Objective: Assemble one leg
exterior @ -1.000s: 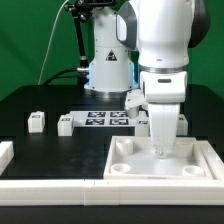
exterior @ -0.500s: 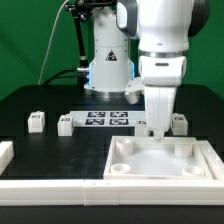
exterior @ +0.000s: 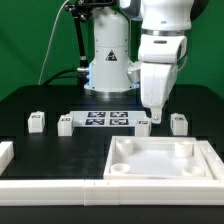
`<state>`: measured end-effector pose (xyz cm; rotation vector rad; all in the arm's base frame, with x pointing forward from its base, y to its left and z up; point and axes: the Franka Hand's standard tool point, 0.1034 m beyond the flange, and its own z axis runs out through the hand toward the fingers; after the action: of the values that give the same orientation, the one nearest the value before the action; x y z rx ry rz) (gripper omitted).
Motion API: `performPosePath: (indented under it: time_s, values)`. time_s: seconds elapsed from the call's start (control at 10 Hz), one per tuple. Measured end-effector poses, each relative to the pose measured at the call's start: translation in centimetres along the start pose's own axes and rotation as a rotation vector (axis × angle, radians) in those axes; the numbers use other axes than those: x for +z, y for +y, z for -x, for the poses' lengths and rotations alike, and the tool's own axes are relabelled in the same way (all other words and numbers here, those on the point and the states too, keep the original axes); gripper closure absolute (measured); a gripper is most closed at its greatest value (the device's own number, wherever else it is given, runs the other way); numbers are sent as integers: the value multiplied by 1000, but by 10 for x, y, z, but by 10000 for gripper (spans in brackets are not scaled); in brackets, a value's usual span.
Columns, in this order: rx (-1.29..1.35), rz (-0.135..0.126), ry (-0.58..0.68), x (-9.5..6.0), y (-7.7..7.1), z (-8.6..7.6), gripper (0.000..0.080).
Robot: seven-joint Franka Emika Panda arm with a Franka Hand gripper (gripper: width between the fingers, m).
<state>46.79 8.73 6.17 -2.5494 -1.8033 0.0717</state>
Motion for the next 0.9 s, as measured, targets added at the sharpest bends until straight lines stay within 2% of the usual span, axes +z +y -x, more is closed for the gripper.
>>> performPosePath:
  time_s: [0.3,0.6,0.7,0.8,0.9]
  values:
    - [277,-2,0,1,-2,-1,151]
    - [638,-15,-11,8,-25,-2,151]
    - [807,-34,-12,12,-34,-7,151]
    - [929,-31,-5,13,-43,-17,151]
    - [1032,-40,-6,14,-49,-25,151]
